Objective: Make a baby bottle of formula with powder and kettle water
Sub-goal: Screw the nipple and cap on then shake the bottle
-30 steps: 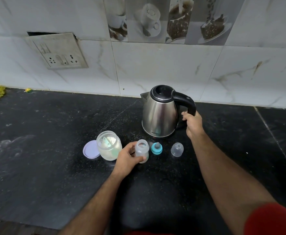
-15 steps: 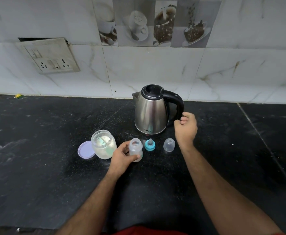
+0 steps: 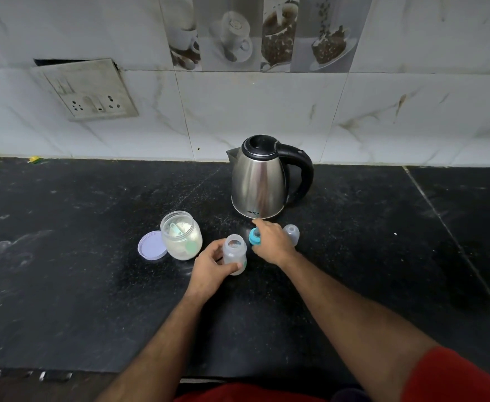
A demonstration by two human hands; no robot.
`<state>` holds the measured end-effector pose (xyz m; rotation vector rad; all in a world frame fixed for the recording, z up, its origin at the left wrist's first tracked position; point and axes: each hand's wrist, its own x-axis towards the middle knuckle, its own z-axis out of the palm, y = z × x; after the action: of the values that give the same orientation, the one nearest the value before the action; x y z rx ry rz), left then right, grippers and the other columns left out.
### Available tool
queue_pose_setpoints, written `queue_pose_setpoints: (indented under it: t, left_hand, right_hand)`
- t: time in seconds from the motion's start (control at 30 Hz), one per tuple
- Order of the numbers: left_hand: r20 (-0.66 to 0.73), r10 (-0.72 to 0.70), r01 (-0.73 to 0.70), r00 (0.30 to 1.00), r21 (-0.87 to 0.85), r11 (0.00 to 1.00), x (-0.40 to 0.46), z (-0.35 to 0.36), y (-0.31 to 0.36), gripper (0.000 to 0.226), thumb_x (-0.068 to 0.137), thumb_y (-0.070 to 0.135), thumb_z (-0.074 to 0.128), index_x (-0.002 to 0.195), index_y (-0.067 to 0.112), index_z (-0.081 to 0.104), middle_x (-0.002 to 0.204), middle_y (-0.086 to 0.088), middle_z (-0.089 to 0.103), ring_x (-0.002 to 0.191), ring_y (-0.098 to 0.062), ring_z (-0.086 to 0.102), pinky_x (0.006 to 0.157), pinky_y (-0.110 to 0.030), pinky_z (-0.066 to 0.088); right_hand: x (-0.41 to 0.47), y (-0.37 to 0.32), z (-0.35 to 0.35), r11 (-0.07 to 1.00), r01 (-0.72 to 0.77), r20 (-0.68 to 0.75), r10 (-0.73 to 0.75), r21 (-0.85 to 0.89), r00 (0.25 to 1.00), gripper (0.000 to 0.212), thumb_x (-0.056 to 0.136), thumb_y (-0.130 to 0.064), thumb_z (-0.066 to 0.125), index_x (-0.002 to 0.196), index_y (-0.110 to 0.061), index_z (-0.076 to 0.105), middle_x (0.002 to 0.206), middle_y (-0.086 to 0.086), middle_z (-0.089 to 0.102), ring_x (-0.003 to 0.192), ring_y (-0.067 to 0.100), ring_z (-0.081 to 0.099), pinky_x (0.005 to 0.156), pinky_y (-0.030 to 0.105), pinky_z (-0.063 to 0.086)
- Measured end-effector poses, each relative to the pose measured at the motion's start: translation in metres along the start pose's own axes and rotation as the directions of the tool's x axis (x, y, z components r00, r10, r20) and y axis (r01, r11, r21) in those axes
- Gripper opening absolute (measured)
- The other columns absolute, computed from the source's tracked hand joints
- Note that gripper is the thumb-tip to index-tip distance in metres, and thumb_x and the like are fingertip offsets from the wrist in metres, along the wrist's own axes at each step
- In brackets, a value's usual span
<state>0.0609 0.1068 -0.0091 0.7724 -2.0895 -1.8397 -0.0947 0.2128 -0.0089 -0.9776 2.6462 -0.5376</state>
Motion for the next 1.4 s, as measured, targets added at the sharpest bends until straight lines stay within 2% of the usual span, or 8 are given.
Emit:
queue_pose_setpoints:
  t: [0.23, 0.43, 0.57, 0.67, 0.8, 0.87, 1.13, 1.4]
  left_hand:
    - [-0.004, -0.006, 0.006, 1.000, -0.005, 1.000, -0.015, -0.004, -0.002, 0.055, 0.072, -0.005, 0.081, 0.116, 0.022, 0.061, 0.114, 0.008, 0.069, 0.107, -0.003, 0.064, 0.087, -0.014, 0.051]
    - [0.013, 0.014, -0.014, 1.000, -0.016, 1.000, -0.024, -0.006, -0.010, 0.055, 0.071, -0.006, 0.082, 0.112, 0.025, 0.062, 0.115, 0.004, 0.070, 0.110, -0.009, 0.065, 0.097, -0.024, 0.050]
    - [0.052, 0.018, -0.017, 0.998, -0.010, 1.000, -0.030, -0.006, -0.015, 0.056, 0.070, -0.005, 0.082, 0.116, 0.022, 0.062, 0.115, 0.004, 0.071, 0.110, -0.009, 0.066, 0.097, -0.025, 0.051]
    - [0.099, 0.038, -0.038, 0.994, 0.005, 0.999, -0.035, -0.005, -0.020, 0.056, 0.071, -0.003, 0.082, 0.114, 0.026, 0.062, 0.115, 0.008, 0.071, 0.109, -0.006, 0.065, 0.093, -0.019, 0.051]
    - [0.134, 0.047, -0.049, 0.990, 0.011, 0.999, -0.038, -0.006, -0.026, 0.056, 0.071, -0.002, 0.083, 0.113, 0.029, 0.063, 0.114, 0.009, 0.071, 0.108, -0.003, 0.065, 0.094, -0.020, 0.050]
    - [0.140, 0.055, -0.058, 0.989, 0.011, 0.998, -0.037, -0.008, -0.027, 0.055, 0.071, 0.000, 0.083, 0.113, 0.031, 0.063, 0.114, 0.009, 0.071, 0.109, -0.003, 0.065, 0.093, -0.020, 0.051]
    - [0.198, 0.074, -0.077, 0.977, 0.007, 0.997, -0.037, -0.016, -0.032, 0.054, 0.072, 0.006, 0.084, 0.109, 0.039, 0.062, 0.105, 0.016, 0.073, 0.102, 0.000, 0.068, 0.083, -0.011, 0.051]
    - [0.205, 0.115, -0.127, 0.972, 0.046, 0.991, -0.034, -0.017, -0.036, 0.049, 0.070, 0.006, 0.085, 0.106, 0.031, 0.064, 0.098, 0.014, 0.072, 0.093, 0.003, 0.068, 0.082, -0.011, 0.050]
  right_hand:
    - [-0.002, 0.001, -0.001, 1.000, -0.013, -0.035, 0.013, -0.020, 0.999, 0.047, 0.085, -0.014, 0.070, 0.129, -0.018, 0.056, 0.124, 0.004, 0.065, 0.115, 0.027, 0.056, 0.096, 0.038, 0.048]
    - [-0.028, -0.001, -0.006, 0.994, -0.006, -0.144, 0.022, 0.111, 0.989, 0.046, 0.078, -0.015, 0.074, 0.123, -0.013, 0.061, 0.118, 0.006, 0.066, 0.110, 0.024, 0.060, 0.095, 0.034, 0.048]
    - [-0.055, -0.003, -0.015, 0.975, -0.021, -0.245, 0.076, 0.220, 0.967, 0.035, 0.074, -0.015, 0.074, 0.108, -0.011, 0.068, 0.106, 0.005, 0.067, 0.099, 0.022, 0.061, 0.084, 0.037, 0.052]
    - [-0.076, -0.005, -0.020, 0.943, -0.055, -0.253, 0.144, 0.329, 0.957, 0.029, 0.074, -0.016, 0.076, 0.102, -0.014, 0.069, 0.101, 0.000, 0.065, 0.093, 0.017, 0.061, 0.081, 0.029, 0.050]
    - [-0.097, -0.014, -0.028, 0.903, -0.073, -0.232, 0.186, 0.423, 0.955, 0.032, 0.073, -0.019, 0.081, 0.103, -0.017, 0.071, 0.101, -0.006, 0.066, 0.089, 0.010, 0.062, 0.077, 0.017, 0.045]
    - [-0.105, -0.021, -0.033, 0.892, -0.062, -0.227, 0.181, 0.449, 0.957, 0.033, 0.072, -0.019, 0.083, 0.103, -0.017, 0.072, 0.100, -0.006, 0.068, 0.087, 0.009, 0.063, 0.075, 0.015, 0.047]
    - [-0.120, -0.068, -0.034, 0.953, 0.058, -0.164, -0.009, 0.296, 0.986, 0.042, 0.074, -0.018, 0.082, 0.114, -0.013, 0.070, 0.112, -0.001, 0.065, 0.099, 0.012, 0.062, 0.091, 0.031, 0.052]
    - [-0.113, -0.090, -0.037, 0.996, 0.012, -0.063, -0.006, 0.092, 0.998, 0.043, 0.077, -0.020, 0.076, 0.118, -0.012, 0.068, 0.117, 0.001, 0.062, 0.104, 0.016, 0.059, 0.093, 0.035, 0.050]
